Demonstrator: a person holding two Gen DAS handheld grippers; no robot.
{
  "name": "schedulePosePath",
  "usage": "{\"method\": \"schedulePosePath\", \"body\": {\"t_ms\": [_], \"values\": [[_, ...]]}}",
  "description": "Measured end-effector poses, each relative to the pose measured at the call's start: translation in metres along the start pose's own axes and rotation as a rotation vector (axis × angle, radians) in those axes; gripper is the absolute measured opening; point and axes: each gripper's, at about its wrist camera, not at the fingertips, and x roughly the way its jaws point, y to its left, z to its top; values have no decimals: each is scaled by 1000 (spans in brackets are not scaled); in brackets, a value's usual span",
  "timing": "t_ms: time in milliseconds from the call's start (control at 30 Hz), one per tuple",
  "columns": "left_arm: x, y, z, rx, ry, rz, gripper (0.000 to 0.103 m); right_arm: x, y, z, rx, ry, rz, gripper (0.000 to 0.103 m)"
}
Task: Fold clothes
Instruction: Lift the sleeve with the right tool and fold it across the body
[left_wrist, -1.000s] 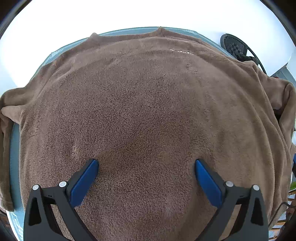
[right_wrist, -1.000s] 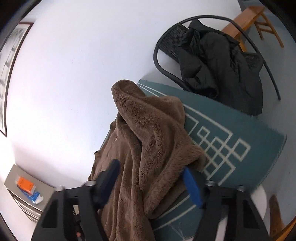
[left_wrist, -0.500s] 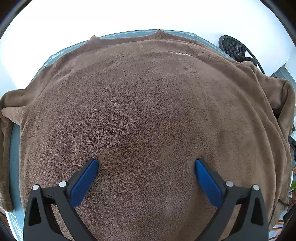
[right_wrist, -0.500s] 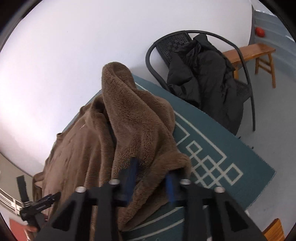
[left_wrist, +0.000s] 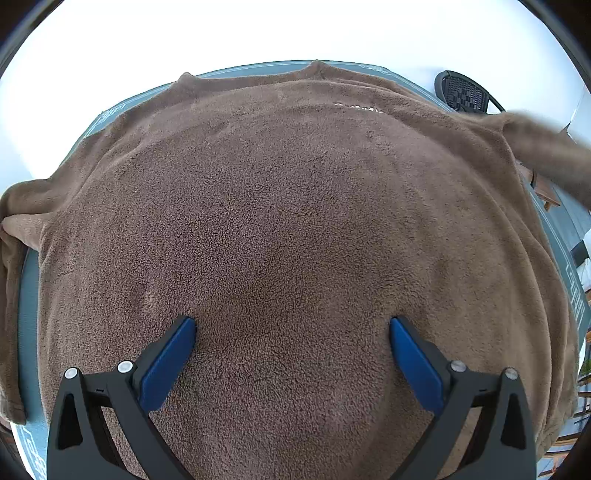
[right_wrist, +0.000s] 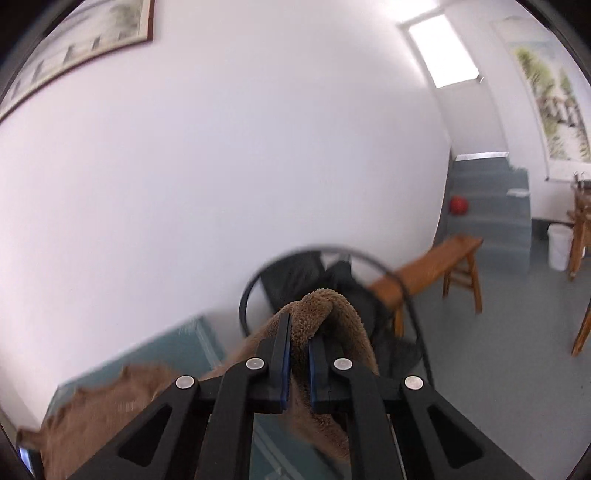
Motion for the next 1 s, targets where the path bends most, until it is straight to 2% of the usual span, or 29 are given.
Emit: {"method": "schedulePosePath", "body": {"t_ms": [167, 367, 533, 667, 733, 867, 1000], "values": [[1, 0, 1, 4, 4, -4, 103, 6, 19, 22, -57, -88, -25, 8], [0, 4, 2, 9, 29, -35, 103, 53, 53, 17, -124, 7, -30, 8], [-8, 19, 7, -26, 63, -114, 103, 74, 106, 26, -204, -15, 18, 8], [-21, 39, 13, -74, 35, -132, 103, 86, 175, 31, -303, -49, 139, 8], [-27, 48, 14, -97, 18, -133, 103, 89, 219, 27, -362, -52, 235, 8], [-32, 74, 21, -143, 1, -146, 103, 92, 299, 7, -486, -31, 402, 8], [-31, 98, 22, -187, 2, -149, 103, 98, 376, -32, -616, 47, 575, 8]]}}
